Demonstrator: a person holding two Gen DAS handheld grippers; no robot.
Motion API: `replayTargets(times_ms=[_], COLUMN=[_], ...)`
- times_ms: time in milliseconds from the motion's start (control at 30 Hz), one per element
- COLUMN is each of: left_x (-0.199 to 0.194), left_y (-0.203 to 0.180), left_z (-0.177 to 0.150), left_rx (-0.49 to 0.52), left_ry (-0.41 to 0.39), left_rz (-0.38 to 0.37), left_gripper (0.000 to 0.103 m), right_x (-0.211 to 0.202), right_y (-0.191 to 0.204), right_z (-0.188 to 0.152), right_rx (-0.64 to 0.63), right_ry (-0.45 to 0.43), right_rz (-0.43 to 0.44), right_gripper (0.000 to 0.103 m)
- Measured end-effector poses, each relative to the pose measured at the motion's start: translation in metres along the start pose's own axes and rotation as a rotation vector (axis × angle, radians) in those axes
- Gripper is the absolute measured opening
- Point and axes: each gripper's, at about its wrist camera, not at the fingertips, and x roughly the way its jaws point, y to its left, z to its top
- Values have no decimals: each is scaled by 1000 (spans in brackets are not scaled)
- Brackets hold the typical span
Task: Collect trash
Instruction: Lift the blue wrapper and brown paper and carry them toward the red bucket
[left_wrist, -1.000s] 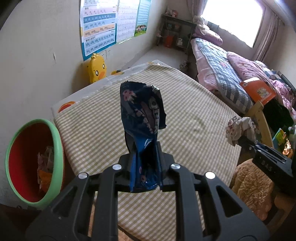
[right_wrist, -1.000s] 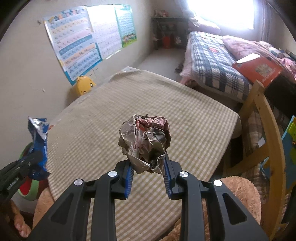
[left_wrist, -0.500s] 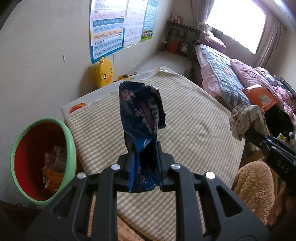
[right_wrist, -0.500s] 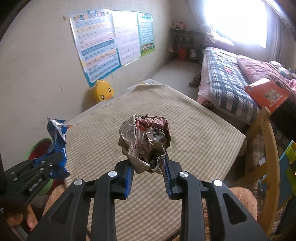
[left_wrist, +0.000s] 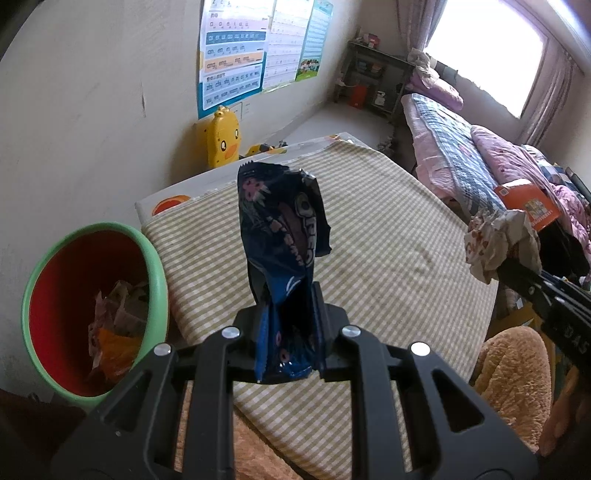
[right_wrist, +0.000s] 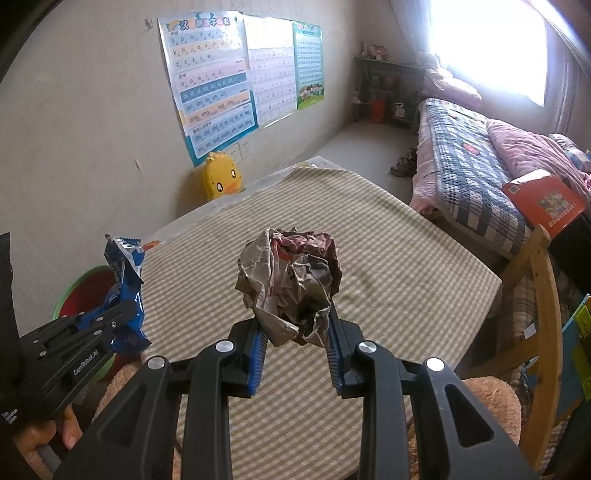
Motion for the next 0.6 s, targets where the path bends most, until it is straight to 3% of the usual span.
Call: replayTargets(times_ms=[600], left_x=[4], left_y=[27], left_z=[-3], left_rx=[-50], left_ry=[13], left_rz=[28], left_gripper=[19], right_x=[10], right_y=[19], right_z=[-2], right_rx=[-50], right_ry=[33], right_rz=[21], right_gripper=[26])
